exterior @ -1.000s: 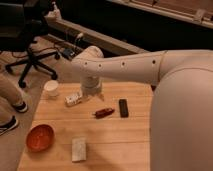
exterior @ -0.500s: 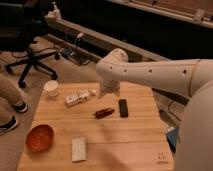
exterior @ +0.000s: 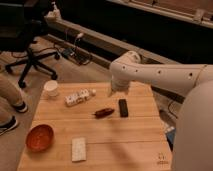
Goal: Place the eraser on the white sponge
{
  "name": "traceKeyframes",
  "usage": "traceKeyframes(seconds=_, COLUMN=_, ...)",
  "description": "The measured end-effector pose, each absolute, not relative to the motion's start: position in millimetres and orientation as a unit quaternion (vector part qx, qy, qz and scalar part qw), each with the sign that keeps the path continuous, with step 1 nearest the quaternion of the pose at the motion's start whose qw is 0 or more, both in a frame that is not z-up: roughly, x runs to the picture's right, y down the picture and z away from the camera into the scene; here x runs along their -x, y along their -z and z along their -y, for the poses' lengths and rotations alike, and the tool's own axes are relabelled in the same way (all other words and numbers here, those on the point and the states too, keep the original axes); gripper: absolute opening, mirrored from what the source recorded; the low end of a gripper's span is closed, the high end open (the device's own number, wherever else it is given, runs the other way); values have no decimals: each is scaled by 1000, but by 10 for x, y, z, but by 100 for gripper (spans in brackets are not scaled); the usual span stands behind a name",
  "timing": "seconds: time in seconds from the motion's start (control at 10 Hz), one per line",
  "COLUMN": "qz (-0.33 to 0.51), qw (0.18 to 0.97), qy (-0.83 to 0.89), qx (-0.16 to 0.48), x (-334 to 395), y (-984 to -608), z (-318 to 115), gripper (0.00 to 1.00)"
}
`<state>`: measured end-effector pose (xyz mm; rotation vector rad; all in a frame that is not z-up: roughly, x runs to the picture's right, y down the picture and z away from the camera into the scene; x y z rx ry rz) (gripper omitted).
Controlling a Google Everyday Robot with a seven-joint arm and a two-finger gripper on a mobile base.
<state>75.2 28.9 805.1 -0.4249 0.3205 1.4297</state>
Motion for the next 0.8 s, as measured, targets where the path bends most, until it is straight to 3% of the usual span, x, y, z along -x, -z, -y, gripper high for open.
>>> traceKeyframes(seconds=0.8, qz=-228, qw=694, qy=-655, qx=193, x=-835, y=-8730, z=-540, gripper=65)
